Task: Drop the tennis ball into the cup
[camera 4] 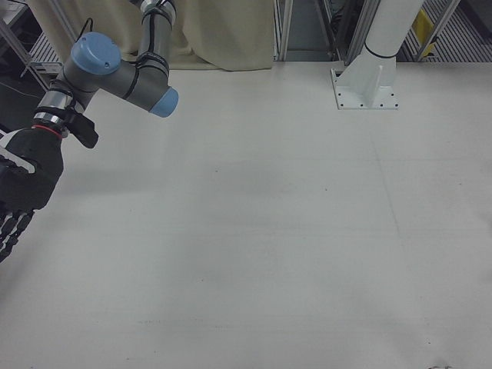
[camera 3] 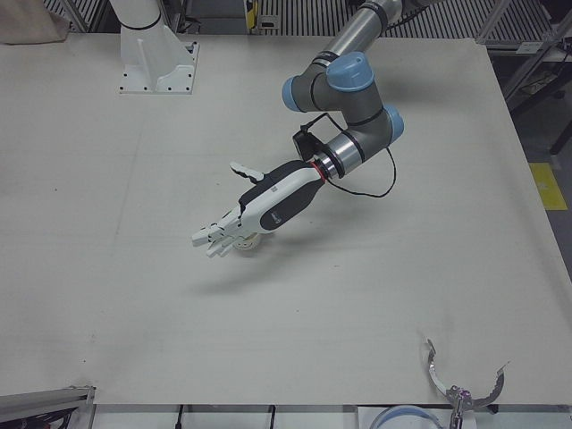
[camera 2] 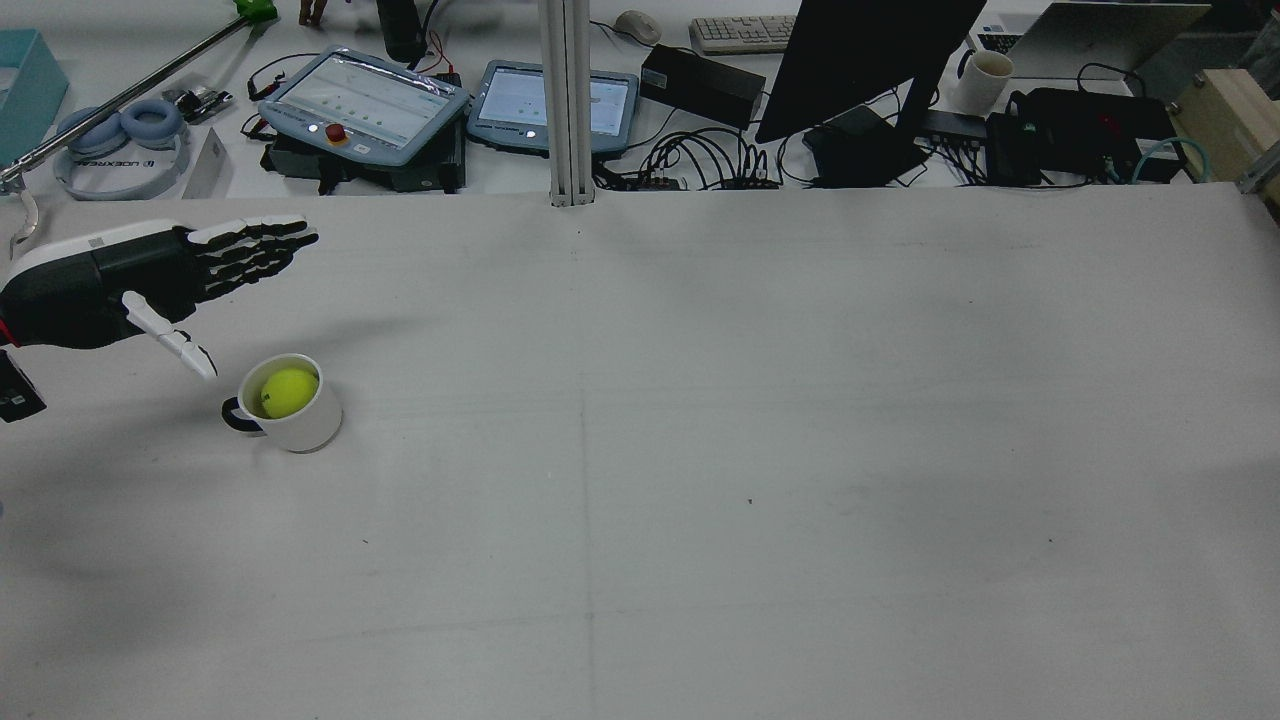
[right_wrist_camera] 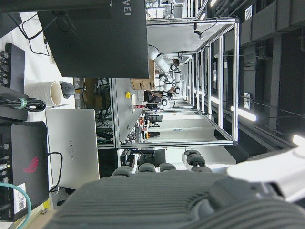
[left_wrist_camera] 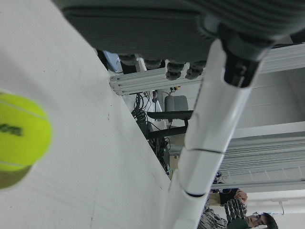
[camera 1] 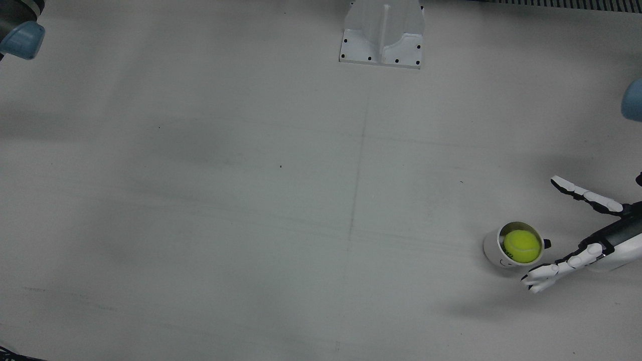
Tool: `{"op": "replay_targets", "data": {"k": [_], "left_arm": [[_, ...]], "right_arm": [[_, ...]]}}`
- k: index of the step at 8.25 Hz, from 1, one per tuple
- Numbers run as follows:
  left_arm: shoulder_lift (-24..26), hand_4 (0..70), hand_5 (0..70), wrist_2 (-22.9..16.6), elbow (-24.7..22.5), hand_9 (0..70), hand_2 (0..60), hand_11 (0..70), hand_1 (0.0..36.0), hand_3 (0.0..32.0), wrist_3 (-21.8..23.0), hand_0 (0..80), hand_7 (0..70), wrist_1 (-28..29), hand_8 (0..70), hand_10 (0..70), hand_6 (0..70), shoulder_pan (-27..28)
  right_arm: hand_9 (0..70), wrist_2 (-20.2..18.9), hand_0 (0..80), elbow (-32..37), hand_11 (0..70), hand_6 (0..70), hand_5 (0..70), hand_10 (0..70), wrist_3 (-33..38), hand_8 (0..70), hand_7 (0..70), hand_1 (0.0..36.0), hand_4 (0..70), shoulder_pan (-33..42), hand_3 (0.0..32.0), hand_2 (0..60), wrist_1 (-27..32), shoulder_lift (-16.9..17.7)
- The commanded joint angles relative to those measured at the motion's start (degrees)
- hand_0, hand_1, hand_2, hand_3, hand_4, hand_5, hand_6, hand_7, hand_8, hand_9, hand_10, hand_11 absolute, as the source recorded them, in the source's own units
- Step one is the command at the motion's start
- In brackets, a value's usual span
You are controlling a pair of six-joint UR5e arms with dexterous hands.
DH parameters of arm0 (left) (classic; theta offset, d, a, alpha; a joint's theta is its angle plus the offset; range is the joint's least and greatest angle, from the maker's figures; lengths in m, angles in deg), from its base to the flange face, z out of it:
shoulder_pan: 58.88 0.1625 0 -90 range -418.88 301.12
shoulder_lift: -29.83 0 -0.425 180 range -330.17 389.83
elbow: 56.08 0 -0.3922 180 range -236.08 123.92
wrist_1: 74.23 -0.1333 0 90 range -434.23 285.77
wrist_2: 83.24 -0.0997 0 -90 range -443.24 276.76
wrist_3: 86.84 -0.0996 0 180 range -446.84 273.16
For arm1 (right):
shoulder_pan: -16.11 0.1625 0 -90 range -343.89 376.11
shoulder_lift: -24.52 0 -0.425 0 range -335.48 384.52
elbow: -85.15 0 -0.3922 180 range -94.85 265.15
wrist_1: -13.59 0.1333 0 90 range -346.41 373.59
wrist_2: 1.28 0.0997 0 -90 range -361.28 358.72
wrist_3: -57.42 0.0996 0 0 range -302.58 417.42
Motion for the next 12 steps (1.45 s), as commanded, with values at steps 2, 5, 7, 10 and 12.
{"op": "replay_targets", "data": {"k": [2, 5, 7, 10, 12], "left_arm": [[-0.16, 0.0, 10.5, 0.0, -0.09, 0.8, 0.0, 0.0, 36.0, 0.0, 0.0, 80.0, 11.0, 0.28, 0.0, 0.0, 0.9, -0.05], [0.45, 0.0, 12.7, -0.18, -2.03, 1.8, 0.0, 0.7, 36.0, 0.0, 0.18, 80.0, 16.4, -4.61, 0.1, 0.0, 3.1, -11.69], [4.39, 0.0, 10.9, 1.75, 1.38, 1.7, 0.0, 0.1, 36.0, 0.0, -1.31, 80.0, 15.6, -10.16, 0.0, 0.0, 3.2, -21.35], [4.07, 0.0, 13.5, 9.49, 2.11, 0.8, 0.0, 0.9, 36.0, 0.0, -2.28, 80.0, 11.4, -12.64, 0.0, 0.0, 0.5, -24.13], [4.15, 0.0, 13.9, 9.15, 2.46, 0.7, 0.0, 1.2, 36.0, 0.0, -1.85, 80.0, 10.7, -11.32, 0.0, 0.0, 1.1, -24.48]], "right_arm": [[0.0, 0.0, 0.0, 0.0, 0.0, 0.0, 0.0, 0.0, 0.0, 0.0, 0.0, 0.0, 0.0, 0.0, 0.0, 0.0, 0.0, 0.0], [0.0, 0.0, 0.0, 0.0, 0.0, 0.0, 0.0, 0.0, 0.0, 0.0, 0.0, 0.0, 0.0, 0.0, 0.0, 0.0, 0.0, 0.0], [0.0, 0.0, 0.0, 0.0, 0.0, 0.0, 0.0, 0.0, 0.0, 0.0, 0.0, 0.0, 0.0, 0.0, 0.0, 0.0, 0.0, 0.0], [0.0, 0.0, 0.0, -0.09, 0.0, 0.0, 0.0, 0.0, 0.0, 0.0, 0.0, 0.0, 0.0, 0.0, 0.0, 0.0, 0.0, 0.0], [0.0, 0.0, 0.0, -0.09, 0.0, 0.0, 0.0, 0.0, 0.0, 0.0, 0.0, 0.0, 0.0, 0.0, 0.0, 0.0, 0.0, 0.0]]}}
